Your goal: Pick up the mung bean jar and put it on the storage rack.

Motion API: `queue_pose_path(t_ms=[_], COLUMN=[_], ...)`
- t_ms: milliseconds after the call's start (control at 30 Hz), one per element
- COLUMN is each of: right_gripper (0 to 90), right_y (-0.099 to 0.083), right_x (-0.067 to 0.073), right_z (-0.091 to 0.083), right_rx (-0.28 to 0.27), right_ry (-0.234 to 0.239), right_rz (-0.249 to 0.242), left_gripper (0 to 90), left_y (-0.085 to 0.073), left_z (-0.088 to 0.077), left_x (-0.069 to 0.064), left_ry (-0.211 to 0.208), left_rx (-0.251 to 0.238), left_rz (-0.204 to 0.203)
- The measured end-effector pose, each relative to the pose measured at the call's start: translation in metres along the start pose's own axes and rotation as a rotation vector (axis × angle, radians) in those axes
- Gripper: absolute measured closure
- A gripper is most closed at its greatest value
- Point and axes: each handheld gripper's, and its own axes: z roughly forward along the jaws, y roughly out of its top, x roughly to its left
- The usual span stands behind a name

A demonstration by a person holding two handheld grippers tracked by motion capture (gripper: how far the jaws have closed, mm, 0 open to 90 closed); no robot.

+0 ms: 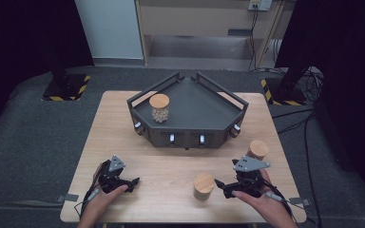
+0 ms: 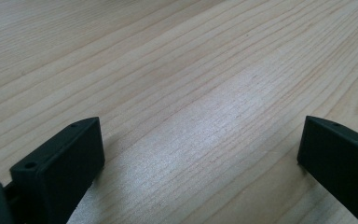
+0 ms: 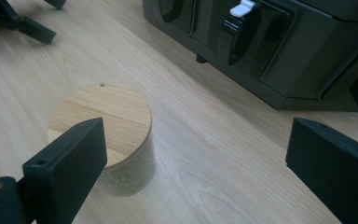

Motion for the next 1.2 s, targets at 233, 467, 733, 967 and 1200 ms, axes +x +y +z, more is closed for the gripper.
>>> queue_pose_path(t_ms=[233,467,733,967,1200], right_gripper=[4.8,4.3,4.1,4.1,4.1], right_y=[-0.001,-0.002,-0.003,-0.004,-0.002], right_x=[0.009,0.018,0.025,0.028,0.033], right_z=[0.001,0.005,0.012,0.021,0.030], right_rx=[-0.001,-0.001,0.013,0.024,0.045], right_ry=[0.024,0.054,0.073,0.093,0.102], right_rz=[-0.013,-0.026,-0.039,-0.042,-0.056], left_gripper=[0.0,0.0,0.0,0.0,0.0], left_y=[0.000,0.000,0.000,0.000,0.000], left_z=[0.000,0.000,0.000,0.000,0.000], left_x=[0.000,0.000,0.000,0.000,0.000], left_ry=[0.000,0.000,0.000,-0.001,-0.001], left_rx=[0.000,0.000,0.000,0.000,0.000], left_rz=[0.000,0.000,0.000,0.001,0.001])
